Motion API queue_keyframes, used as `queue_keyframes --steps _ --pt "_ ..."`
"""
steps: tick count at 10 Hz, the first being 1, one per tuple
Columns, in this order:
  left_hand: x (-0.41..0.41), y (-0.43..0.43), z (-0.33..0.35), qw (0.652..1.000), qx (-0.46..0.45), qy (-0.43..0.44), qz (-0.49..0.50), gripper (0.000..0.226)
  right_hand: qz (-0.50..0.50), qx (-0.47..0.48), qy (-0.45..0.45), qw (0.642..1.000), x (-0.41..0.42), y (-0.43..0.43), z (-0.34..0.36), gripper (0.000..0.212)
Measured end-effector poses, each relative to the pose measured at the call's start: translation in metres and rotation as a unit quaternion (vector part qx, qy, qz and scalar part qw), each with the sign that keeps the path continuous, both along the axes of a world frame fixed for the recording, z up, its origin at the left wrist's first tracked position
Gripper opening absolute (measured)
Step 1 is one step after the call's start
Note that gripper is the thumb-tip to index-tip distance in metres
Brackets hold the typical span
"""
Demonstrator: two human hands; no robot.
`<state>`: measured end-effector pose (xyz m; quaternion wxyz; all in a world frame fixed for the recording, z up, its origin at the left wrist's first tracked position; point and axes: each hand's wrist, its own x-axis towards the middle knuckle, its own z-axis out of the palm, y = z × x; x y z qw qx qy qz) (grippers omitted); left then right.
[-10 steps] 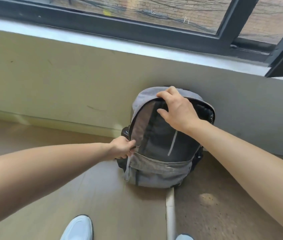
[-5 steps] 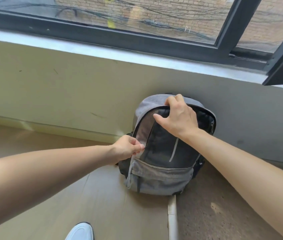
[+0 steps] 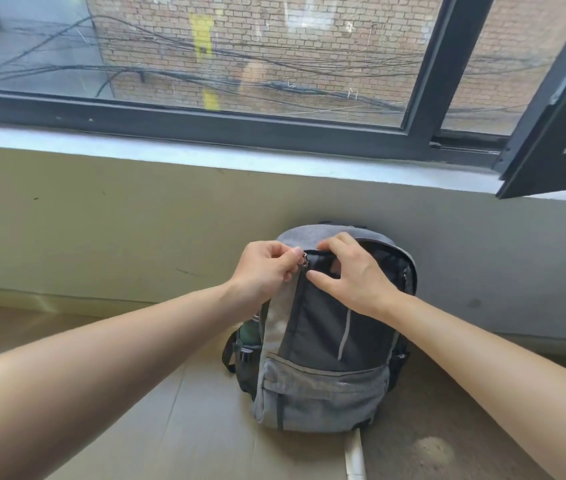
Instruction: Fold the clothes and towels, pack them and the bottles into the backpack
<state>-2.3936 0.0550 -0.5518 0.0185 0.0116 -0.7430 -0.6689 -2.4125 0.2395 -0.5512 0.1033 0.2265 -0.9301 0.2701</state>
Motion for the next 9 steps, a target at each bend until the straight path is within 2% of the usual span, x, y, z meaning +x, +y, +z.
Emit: queue_keyframes --steps 2,4,5,6,7,9 --pt "-0.011 0.002 0.009 0.999 -0.010 0.007 0.038 0.029 0.006 -0.015 -0.009 1.000 -0.005 0.000 0.003 0.051" --pt "-0.017 -0.012 0.003 0.997 -0.025 -0.072 0.015 0.024 0.024 0.016 -0.020 0.999 0.002 0.009 -0.002 0.067" --pt "-0.018 -0.018 0.006 0.994 -0.061 -0.096 0.007 0.018 0.023 0.043 -0.018 0.999 0.006 0.018 0.004 0.069" --pt "-0.012 -0.024 0.017 0.972 -0.228 -0.057 0.026 0.009 0.012 0.074 -0.020 0.997 0.013 0.031 0.018 0.067" --pt "0.001 -0.026 0.039 0.949 -0.313 -0.021 0.041 0.009 -0.010 0.099 -0.025 0.995 0.021 0.044 0.040 0.059" --pt "0.036 -0.019 0.085 0.960 -0.269 0.030 -0.066 0.008 -0.061 0.038 -0.040 0.997 0.052 0.067 0.091 0.041"
